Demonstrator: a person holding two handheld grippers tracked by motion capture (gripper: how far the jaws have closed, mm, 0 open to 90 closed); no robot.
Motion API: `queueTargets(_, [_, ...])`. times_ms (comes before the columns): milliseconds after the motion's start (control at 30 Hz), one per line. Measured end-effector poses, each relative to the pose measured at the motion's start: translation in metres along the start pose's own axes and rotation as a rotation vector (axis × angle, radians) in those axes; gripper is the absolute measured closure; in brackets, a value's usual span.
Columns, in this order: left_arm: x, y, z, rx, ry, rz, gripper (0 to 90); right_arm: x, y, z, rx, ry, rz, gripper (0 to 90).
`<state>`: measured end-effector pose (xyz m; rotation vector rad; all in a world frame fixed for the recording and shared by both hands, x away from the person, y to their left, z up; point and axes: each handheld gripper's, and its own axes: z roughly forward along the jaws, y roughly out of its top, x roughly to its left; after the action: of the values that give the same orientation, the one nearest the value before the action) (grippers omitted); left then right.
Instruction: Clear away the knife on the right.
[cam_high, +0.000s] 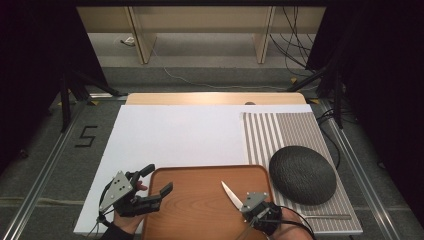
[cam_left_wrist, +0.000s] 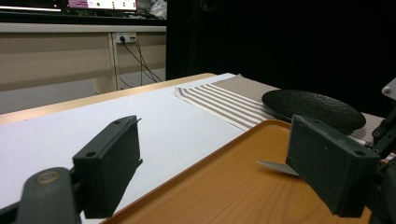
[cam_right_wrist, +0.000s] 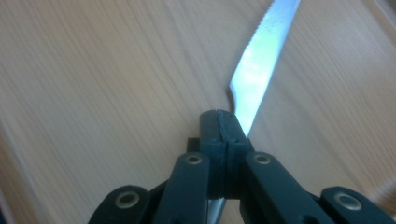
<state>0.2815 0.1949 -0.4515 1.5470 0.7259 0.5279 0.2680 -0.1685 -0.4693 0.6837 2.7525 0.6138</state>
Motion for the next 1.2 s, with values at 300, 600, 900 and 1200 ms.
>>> queueTargets(300, [0.0, 0.0, 0.0, 0.0, 0.0, 0.0, 17.1, -0.004, -0.003, -0.001, 0.025, -0.009, 0.017, 90.0])
queueTargets(600, [0.0, 0.0, 0.0, -0.001, 0.0, 0.001, 17.0, -0.01, -0.008, -0.002, 0.051, -0.011, 0.031, 90.0])
queueTargets(900, [0.0, 0.0, 0.0, 0.0, 0.001, 0.002, 17.0, -0.017, -0.014, -0.005, 0.056, -0.006, 0.068, 90.0])
queueTargets(1200, [0.0, 0.001, -0.002, -0.007, 0.002, 0.003, 17.0, -0.023, -0.027, -0.012, 0.051, 0.001, 0.108, 90.0])
